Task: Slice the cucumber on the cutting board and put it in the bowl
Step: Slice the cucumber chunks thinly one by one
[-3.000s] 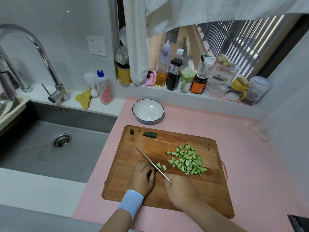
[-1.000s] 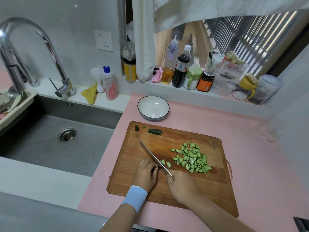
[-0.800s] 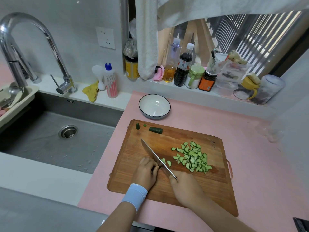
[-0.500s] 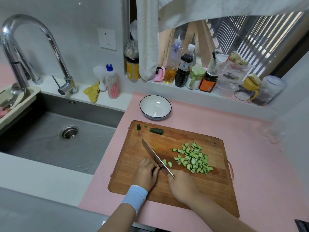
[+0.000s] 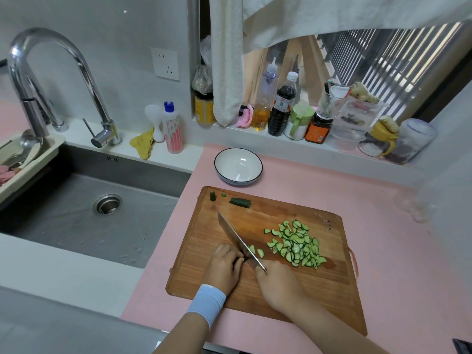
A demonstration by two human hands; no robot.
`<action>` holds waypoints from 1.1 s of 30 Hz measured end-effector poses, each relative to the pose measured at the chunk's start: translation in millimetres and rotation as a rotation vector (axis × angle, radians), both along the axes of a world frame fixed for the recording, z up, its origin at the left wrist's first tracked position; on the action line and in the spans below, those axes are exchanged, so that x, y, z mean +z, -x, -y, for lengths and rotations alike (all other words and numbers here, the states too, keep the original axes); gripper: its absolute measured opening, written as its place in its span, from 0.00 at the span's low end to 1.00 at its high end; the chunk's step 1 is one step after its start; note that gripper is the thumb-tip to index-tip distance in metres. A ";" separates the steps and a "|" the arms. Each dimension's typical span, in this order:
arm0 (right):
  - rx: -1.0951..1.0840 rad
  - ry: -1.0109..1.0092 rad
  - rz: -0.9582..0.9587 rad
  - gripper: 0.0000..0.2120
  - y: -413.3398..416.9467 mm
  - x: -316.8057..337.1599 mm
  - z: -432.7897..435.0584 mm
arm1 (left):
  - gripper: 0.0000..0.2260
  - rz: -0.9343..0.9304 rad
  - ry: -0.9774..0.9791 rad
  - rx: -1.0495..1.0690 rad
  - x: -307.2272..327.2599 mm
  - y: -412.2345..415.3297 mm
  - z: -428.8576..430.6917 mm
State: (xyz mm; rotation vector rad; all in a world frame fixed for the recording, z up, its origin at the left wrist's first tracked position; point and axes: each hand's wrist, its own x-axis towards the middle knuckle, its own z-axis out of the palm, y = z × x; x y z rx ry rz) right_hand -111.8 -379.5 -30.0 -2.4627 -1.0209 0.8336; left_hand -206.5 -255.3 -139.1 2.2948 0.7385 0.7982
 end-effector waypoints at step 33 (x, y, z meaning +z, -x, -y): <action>-0.040 -0.009 -0.029 0.14 3.7 4.6 4.6 | 0.06 -0.017 0.014 -0.010 1.1 1.4 -0.3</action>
